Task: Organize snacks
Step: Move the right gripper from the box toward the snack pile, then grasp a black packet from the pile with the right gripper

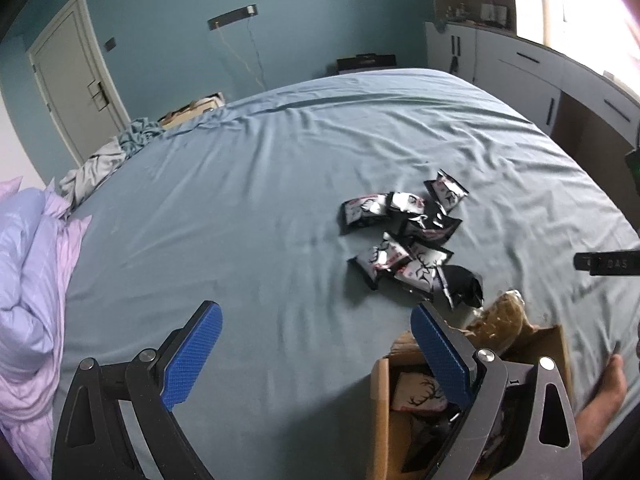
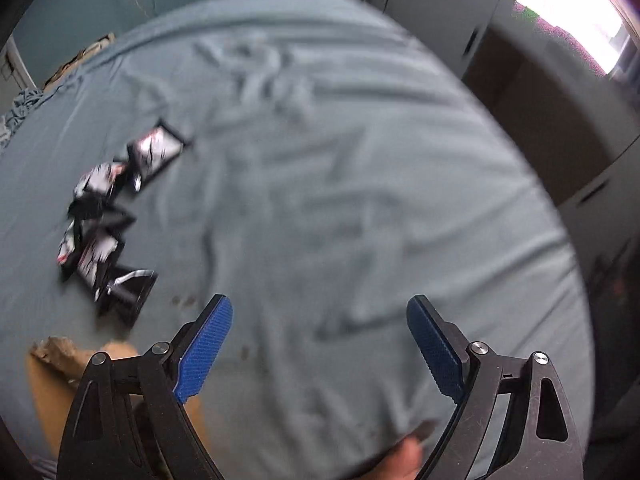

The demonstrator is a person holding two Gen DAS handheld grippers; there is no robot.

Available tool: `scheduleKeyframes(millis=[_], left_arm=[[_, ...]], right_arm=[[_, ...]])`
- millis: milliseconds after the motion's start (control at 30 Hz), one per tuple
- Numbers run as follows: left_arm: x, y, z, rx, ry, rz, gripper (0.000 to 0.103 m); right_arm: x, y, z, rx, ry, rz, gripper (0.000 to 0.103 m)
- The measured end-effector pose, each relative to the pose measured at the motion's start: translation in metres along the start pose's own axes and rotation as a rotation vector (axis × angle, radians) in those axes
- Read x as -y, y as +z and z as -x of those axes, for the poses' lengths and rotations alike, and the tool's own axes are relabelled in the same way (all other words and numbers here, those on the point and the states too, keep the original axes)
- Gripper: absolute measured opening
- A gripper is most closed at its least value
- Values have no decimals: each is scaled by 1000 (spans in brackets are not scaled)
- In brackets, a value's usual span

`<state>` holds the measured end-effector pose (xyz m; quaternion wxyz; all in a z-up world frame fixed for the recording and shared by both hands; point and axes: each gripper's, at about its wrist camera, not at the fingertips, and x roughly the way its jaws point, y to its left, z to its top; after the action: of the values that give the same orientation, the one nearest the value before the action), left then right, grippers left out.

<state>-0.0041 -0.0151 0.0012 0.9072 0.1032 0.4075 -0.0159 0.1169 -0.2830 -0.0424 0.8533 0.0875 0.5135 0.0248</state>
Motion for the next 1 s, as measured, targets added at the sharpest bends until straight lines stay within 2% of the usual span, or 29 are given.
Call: scheduleKeyframes(millis=[133, 300, 433, 633, 700, 767, 800, 867, 1000], left_arm=[[7, 0, -4, -6, -3, -26, 97], [6, -1, -17, -42, 1, -17, 97], [3, 0, -24, -57, 2, -2, 97], [0, 0, -33, -74, 7, 8, 97], [-1, 0, -36, -80, 7, 11, 97], [-2, 0, -39, -83, 13, 12, 97], [-3, 1, -40, -81, 18, 9, 97], [-3, 2, -40, -68, 36, 0, 97], [-5, 5, -41, -25, 96, -12, 97]], right_arm=[[-6, 17, -1, -14, 117, -9, 89], [-23, 34, -8, -62, 215, 37, 89], [-45, 53, -26, -96, 222, 125, 89], [-91, 74, -81, -306, 352, 189, 89], [-103, 75, -96, -367, 369, 207, 89], [-116, 73, -109, -414, 365, 261, 83], [-121, 72, -112, -415, 333, 297, 78], [-124, 73, -112, -393, 294, 330, 69], [-120, 76, -107, -363, 279, 356, 52]])
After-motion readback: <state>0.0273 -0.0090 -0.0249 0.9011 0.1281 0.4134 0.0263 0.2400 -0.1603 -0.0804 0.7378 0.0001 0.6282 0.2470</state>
